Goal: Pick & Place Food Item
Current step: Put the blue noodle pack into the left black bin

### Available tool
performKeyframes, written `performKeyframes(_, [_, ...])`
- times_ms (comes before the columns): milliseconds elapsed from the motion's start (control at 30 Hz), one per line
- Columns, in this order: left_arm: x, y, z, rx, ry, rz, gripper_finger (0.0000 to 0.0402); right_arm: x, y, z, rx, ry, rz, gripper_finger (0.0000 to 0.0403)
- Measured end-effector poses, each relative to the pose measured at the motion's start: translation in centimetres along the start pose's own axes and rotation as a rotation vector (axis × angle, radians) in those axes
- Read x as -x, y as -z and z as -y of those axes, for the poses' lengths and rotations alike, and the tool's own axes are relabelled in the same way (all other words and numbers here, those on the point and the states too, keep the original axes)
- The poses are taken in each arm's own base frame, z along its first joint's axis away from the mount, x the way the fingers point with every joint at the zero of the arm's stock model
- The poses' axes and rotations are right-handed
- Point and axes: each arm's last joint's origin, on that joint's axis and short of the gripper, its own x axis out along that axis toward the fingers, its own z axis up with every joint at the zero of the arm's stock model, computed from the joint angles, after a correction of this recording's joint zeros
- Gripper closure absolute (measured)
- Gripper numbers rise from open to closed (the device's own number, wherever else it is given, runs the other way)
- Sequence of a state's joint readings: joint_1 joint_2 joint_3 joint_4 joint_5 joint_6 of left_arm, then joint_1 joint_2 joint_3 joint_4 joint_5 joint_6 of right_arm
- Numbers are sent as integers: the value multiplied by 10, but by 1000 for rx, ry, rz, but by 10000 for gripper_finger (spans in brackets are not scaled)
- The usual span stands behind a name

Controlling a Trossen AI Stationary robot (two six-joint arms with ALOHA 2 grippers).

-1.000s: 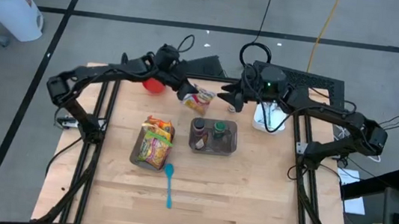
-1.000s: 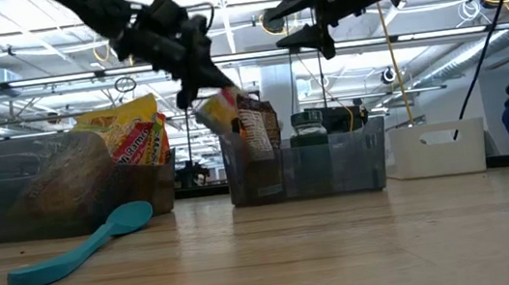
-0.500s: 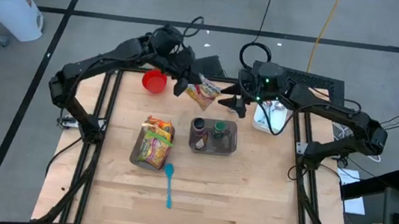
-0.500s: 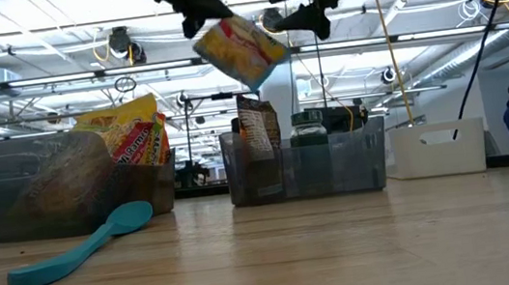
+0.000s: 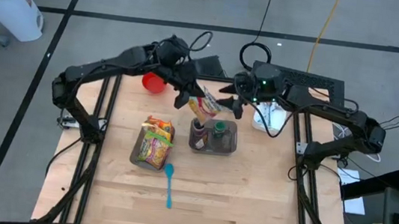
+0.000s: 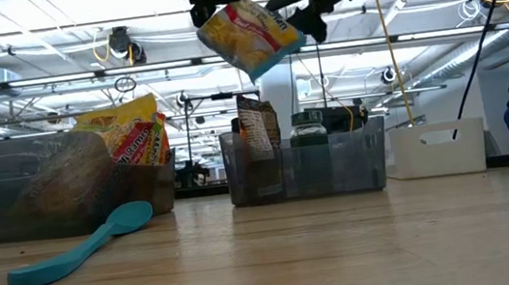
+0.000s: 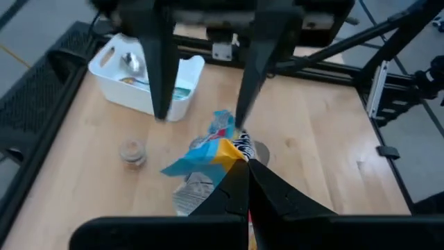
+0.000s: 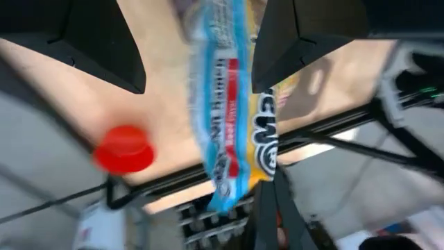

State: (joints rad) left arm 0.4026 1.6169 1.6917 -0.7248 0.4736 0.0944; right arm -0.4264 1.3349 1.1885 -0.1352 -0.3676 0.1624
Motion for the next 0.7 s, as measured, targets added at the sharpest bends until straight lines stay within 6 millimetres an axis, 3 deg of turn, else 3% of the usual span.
performKeyframes(333, [-4,0,8,-17,17,-7,401,-33,5,-4,-59,-131,23,147])
performKeyframes(533, [-4,2,8,-10,17,-31,401,-31,-7,0,-90,-168,135,147])
performKeyframes(700, [-4,3,8,-19,10,-37,401,-30,-7,6,-113,-171,122,147])
